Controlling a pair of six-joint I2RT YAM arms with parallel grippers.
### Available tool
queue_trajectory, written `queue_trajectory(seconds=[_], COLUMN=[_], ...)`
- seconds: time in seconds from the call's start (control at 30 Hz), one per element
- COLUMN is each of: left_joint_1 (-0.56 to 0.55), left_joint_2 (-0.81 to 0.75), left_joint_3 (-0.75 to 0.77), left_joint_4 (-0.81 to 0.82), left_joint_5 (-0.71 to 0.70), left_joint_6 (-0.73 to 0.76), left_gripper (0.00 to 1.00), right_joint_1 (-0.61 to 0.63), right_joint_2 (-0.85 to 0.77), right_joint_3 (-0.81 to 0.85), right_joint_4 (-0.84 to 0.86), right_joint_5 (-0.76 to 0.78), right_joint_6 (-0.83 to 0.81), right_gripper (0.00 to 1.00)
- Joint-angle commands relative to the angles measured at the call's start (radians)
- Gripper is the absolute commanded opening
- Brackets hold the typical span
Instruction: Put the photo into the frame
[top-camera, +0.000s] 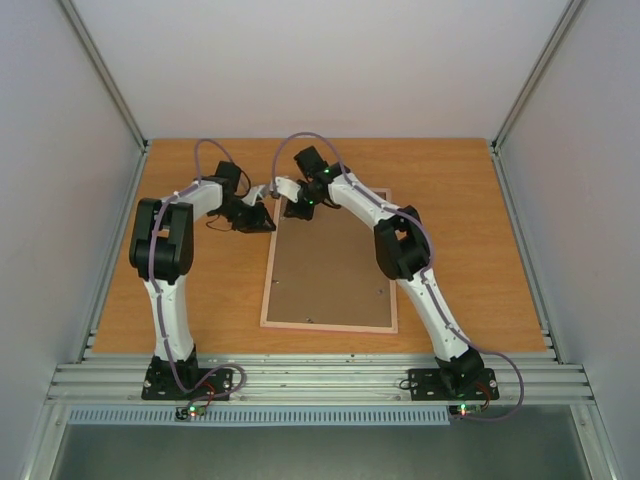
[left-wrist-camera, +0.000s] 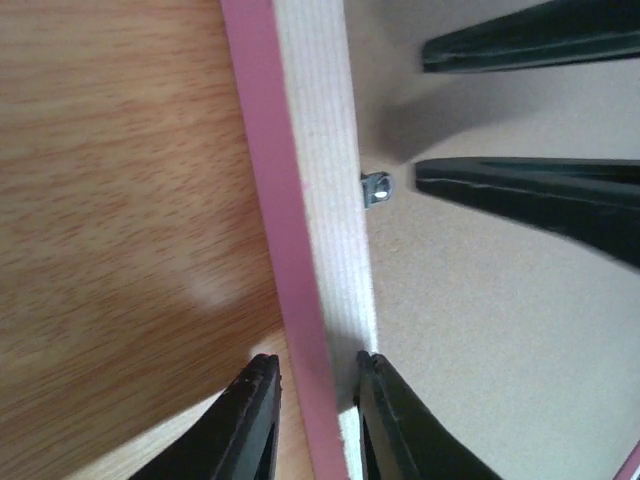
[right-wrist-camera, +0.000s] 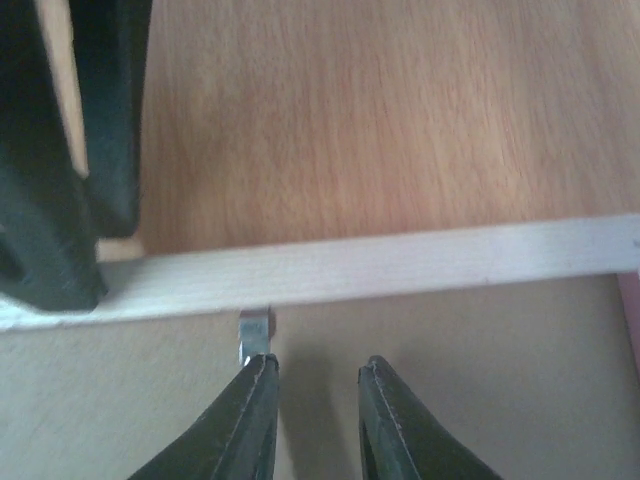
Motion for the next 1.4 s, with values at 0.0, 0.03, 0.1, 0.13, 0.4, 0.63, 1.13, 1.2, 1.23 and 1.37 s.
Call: queue_trajectory(seconds=[0.0, 0.03, 0.1, 0.13, 0.4, 0.63, 1.13, 1.2, 1.23, 1.37], left_joint_1=[0.014, 0.014, 0.013, 0.013, -0.077, -0.195, -0.499, -0.54, -0.559, -0.622], left_joint_2=[-0.06, -0.078, -0.125, -0.149, -0.299, -0.409, -0.615, -0.585, -0.57, -0.523], left_joint_3=[-0.01, -0.009, -0.019, -0.028, -0.132, -0.249, -0.547, -0.546, -0.546, -0.546], left_joint_4=[0.011, 0.011, 0.019, 0.025, 0.026, -0.109, -0.051, -0.023, -0.007, 0.029], left_joint_5=[-0.033, -0.038, -0.046, -0.047, -0.043, 0.012, -0.049, -0.069, -0.079, -0.111], left_joint_6=[0.056, 0.098, 0.165, 0.193, 0.472, 0.668, 1.222, 1.223, 1.226, 1.235], left_gripper=[0.3, 0.34, 0.42, 0.45, 0.53, 0.51, 0.66, 0.66, 0.66, 0.65], right_joint_1=[-0.049, -0.064, -0.094, -0.11, -0.236, -0.25, -0.233, -0.233, -0.234, -0.233], right_joint_2=[-0.128, -0.147, -0.183, -0.204, -0.504, -0.816, -0.768, -0.754, -0.745, -0.72], right_joint_3=[-0.009, -0.011, -0.016, -0.032, -0.425, -0.85, -1.023, -1.03, -1.033, -1.035], right_joint_4=[-0.107, -0.133, -0.194, -0.22, -0.305, -0.259, -0.292, -0.3, -0.301, -0.313], right_joint_5=[-0.043, -0.054, -0.083, -0.09, -0.095, -0.093, -0.139, -0.123, -0.111, -0.083], right_joint_6=[0.113, 0.139, 0.193, 0.222, 0.38, 0.367, 0.403, 0.407, 0.409, 0.416], right_gripper=[0.26, 0.26, 0.26, 0.26, 0.28, 0.34, 0.26, 0.26, 0.25, 0.24])
